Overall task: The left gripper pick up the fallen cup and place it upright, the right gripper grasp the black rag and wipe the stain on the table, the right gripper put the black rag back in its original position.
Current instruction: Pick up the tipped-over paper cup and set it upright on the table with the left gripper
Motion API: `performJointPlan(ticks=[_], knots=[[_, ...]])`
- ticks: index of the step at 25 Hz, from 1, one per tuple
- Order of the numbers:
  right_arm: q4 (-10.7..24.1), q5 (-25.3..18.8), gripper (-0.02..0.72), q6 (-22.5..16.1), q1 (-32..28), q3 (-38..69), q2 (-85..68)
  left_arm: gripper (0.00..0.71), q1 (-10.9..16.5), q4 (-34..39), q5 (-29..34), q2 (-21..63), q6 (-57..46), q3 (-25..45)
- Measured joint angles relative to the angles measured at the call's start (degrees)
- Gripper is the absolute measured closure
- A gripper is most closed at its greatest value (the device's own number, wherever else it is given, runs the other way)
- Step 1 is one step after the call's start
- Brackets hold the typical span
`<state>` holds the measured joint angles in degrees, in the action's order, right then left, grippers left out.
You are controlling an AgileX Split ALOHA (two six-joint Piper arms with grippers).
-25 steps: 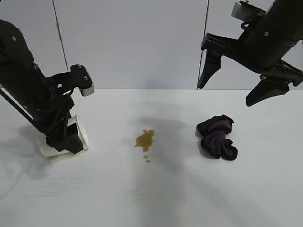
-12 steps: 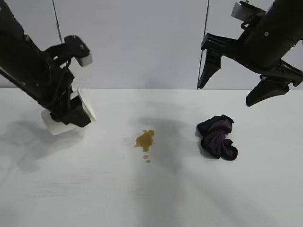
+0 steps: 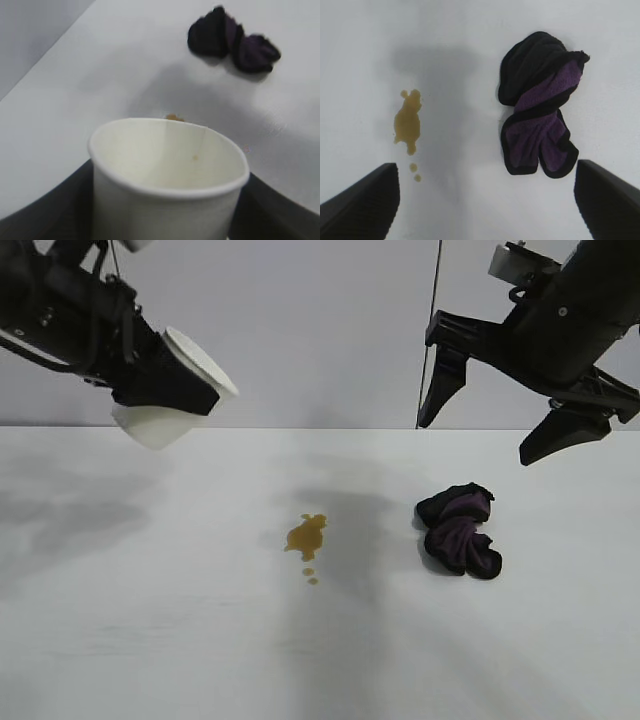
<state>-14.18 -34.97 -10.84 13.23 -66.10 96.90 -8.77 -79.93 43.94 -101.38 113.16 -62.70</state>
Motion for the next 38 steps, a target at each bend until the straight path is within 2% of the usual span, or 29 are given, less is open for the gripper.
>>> performJointPlan(ticks=[2, 4, 7, 12, 21, 33, 35, 38], knots=[[0.0, -0.1, 0.051, 0.0, 0.0, 0.0, 0.0, 0.254, 2.8, -8.7, 4.9, 0.0, 8.2, 3.6], [0.0, -0.1, 0.051, 0.0, 0.0, 0.0, 0.0, 0.254, 4.7, -14.3, 7.8, 0.0, 16.9, 7.8], [0.0, -0.1, 0.051, 0.0, 0.0, 0.0, 0.0, 0.254, 6.1, -15.9, 10.3, -0.7, 27.9, 12.1], [0.0, 0.0, 0.051, 0.0, 0.0, 0.0, 0.0, 0.254, 6.2, -16.5, 20.9, -7.8, 32.6, 11.2], [0.0, 0.0, 0.051, 0.0, 0.0, 0.0, 0.0, 0.254, 6.2, -17.2, 21.4, -21.9, 33.5, 5.6], [0.0, 0.0, 0.051, 0.0, 0.0, 0.0, 0.0, 0.253, 6.2, -17.5, 21.3, -26.5, 34.0, 4.9], [0.0, 0.0, 0.051, 0.0, 0.0, 0.0, 0.0, 0.226, 6.2, -17.6, 21.3, -26.5, 34.2, 4.9], [0.0, 0.0, 0.051, 0.0, 0.0, 0.0, 0.0, 0.124, 6.2, -17.6, 21.3, -26.5, 35.2, 4.9]])
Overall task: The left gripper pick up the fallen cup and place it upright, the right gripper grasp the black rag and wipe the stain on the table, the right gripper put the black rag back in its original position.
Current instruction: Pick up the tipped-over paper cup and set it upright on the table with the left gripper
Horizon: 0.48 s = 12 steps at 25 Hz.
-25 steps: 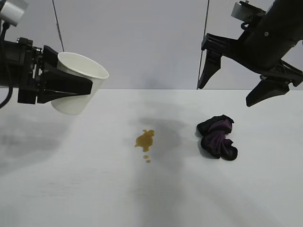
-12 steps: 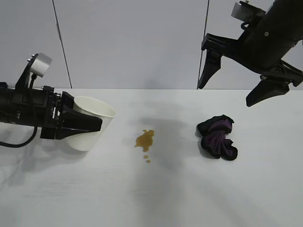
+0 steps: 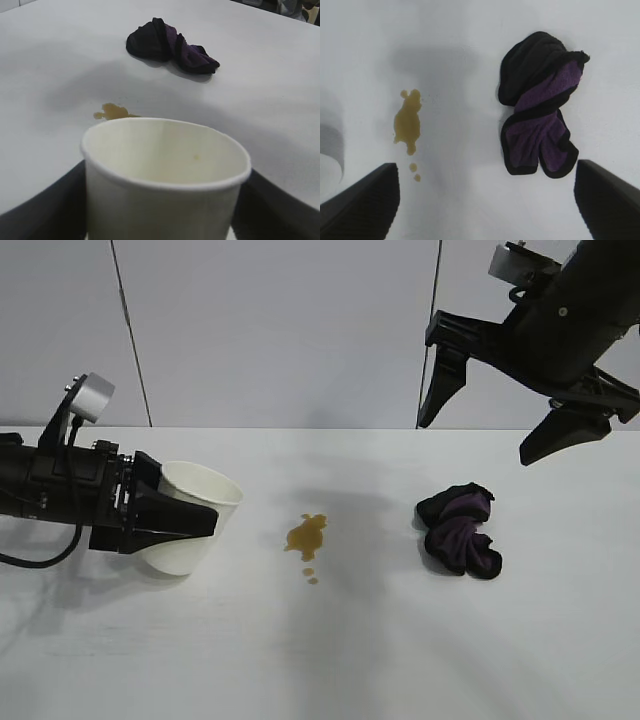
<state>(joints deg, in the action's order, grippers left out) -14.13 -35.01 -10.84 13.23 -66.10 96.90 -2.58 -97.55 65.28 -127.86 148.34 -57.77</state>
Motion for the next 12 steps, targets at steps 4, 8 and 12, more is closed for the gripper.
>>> performJointPlan(ticks=[4, 8, 12], knots=[[0.0, 0.0, 0.051, 0.0, 0.0, 0.0, 0.0, 0.038, 0.0, 0.0, 0.0, 0.0, 2.5, 0.0], [0.1, 0.0, 0.051, 0.0, 0.0, 0.0, 0.0, 0.023, 0.0, 0.0, -0.1, 1.0, 0.9, 0.0], [0.5, -0.1, 0.051, 0.0, 0.0, 0.0, 0.0, 0.018, 0.0, 0.0, 0.0, 5.2, -8.3, 0.0]])
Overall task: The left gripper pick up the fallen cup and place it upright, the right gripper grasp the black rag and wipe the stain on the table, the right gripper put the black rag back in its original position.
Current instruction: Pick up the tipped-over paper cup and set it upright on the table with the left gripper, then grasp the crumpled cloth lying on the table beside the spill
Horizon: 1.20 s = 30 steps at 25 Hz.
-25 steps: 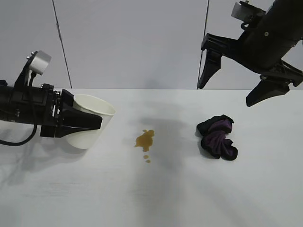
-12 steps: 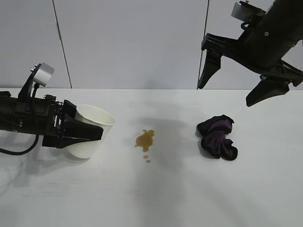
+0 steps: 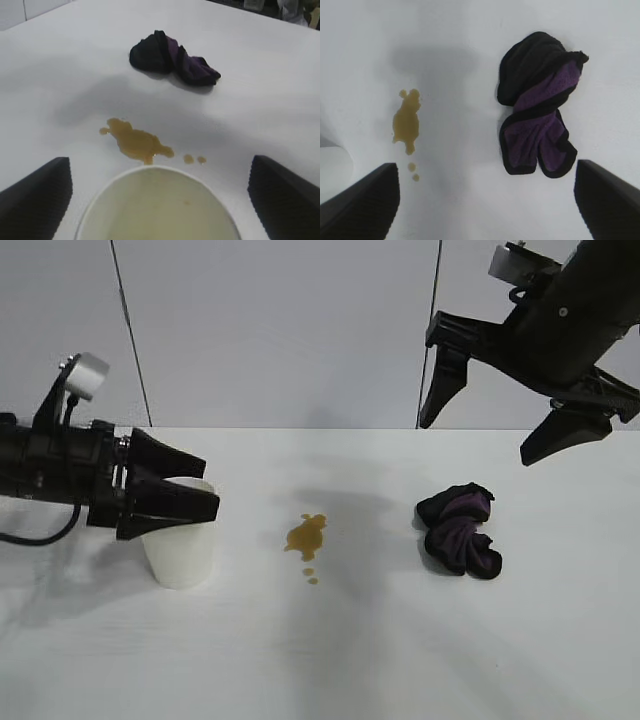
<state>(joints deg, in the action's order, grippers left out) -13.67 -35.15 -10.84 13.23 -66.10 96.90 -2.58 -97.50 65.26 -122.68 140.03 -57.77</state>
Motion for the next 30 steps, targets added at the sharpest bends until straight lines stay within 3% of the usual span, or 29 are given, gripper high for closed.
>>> performJointPlan(ticks=[3, 7, 10, 12, 15, 18, 25, 30], knots=[[0.1, 0.0, 0.051, 0.0, 0.0, 0.0, 0.0, 0.017, -0.1, 0.2, -2.1, 4.9, -12.8, 0.0], [0.2, 0.0, 0.051, 0.0, 0.0, 0.0, 0.0, 0.017, -1.9, 5.1, -17.5, 12.5, -44.4, -0.4], [0.2, 0.0, 0.051, 0.0, 0.0, 0.0, 0.0, 0.017, -4.3, 18.8, -24.5, 16.4, -68.6, -2.9], [0.2, 0.1, 0.051, 0.0, 0.0, 0.0, 0.0, 0.017, -6.0, 28.1, -24.6, 17.1, -83.7, -5.7], [1.4, 0.5, 0.051, 0.0, 0.0, 0.0, 0.0, 0.017, -7.6, 41.6, -24.3, 17.1, -97.9, -9.2], [3.1, 1.4, 0.051, 0.0, 0.0, 0.0, 1.2, 0.017, -7.7, 48.4, -22.9, 17.1, -103.5, -11.7], [8.2, 2.8, 0.087, -2.4, 0.0, -1.7, 10.4, 0.017, -7.1, 52.7, -21.1, 17.1, -106.3, -12.6], [8.8, 2.3, 0.094, -2.6, 0.0, -6.9, 16.4, 0.017, -6.2, 54.6, -21.0, 17.1, -108.3, -12.6]])
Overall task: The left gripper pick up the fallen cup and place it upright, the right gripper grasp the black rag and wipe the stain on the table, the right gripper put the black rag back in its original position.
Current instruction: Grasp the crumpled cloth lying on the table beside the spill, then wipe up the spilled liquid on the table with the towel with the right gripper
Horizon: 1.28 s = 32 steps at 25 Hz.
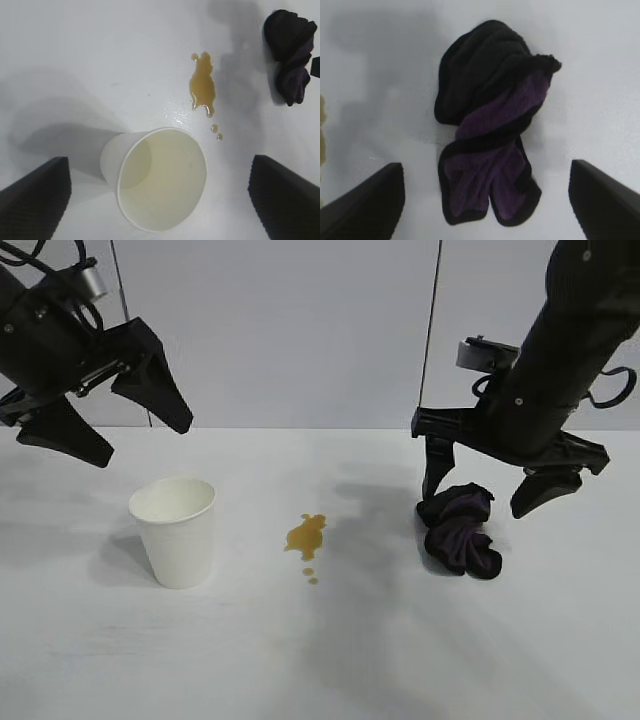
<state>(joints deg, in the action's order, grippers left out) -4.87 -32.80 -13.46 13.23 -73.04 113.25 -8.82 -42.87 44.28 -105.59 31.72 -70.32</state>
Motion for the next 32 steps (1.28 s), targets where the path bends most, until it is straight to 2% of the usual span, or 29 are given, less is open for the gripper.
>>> performJointPlan(ticks=[4, 8, 12, 17, 18, 24, 32], knots=[[0.2, -2.1, 0.148, 0.0, 0.0, -4.1, 3.7, 0.017, 0.1, 0.2, 0.0, 0.0, -0.6, 0.0], [0.2, -2.9, 0.234, -0.1, 0.0, -5.5, 6.2, 0.017, 0.1, 0.2, -0.2, 0.0, -1.0, 0.0], [0.1, -3.6, 0.360, -0.1, 0.0, -5.8, 7.6, 0.017, 0.1, 0.2, -0.6, 0.0, -1.0, 0.0], [-0.5, -4.7, 0.584, -0.1, 0.0, -6.3, 7.7, 0.017, 0.1, 0.2, -0.6, 0.0, -1.0, 0.0], [-0.8, -5.5, 0.607, -0.1, 0.0, -6.8, 7.7, 0.017, 0.1, 0.2, -0.6, 0.0, -1.0, 0.0], [-5.0, -10.3, 0.612, 2.4, 2.7, -13.3, 7.7, 0.017, 0.1, 0.2, -0.6, 0.0, -1.0, 0.0], [-6.5, -9.4, 0.612, 3.5, 14.1, -18.4, 8.1, 0.017, 0.1, 0.2, -0.6, 0.0, -1.0, 0.0]])
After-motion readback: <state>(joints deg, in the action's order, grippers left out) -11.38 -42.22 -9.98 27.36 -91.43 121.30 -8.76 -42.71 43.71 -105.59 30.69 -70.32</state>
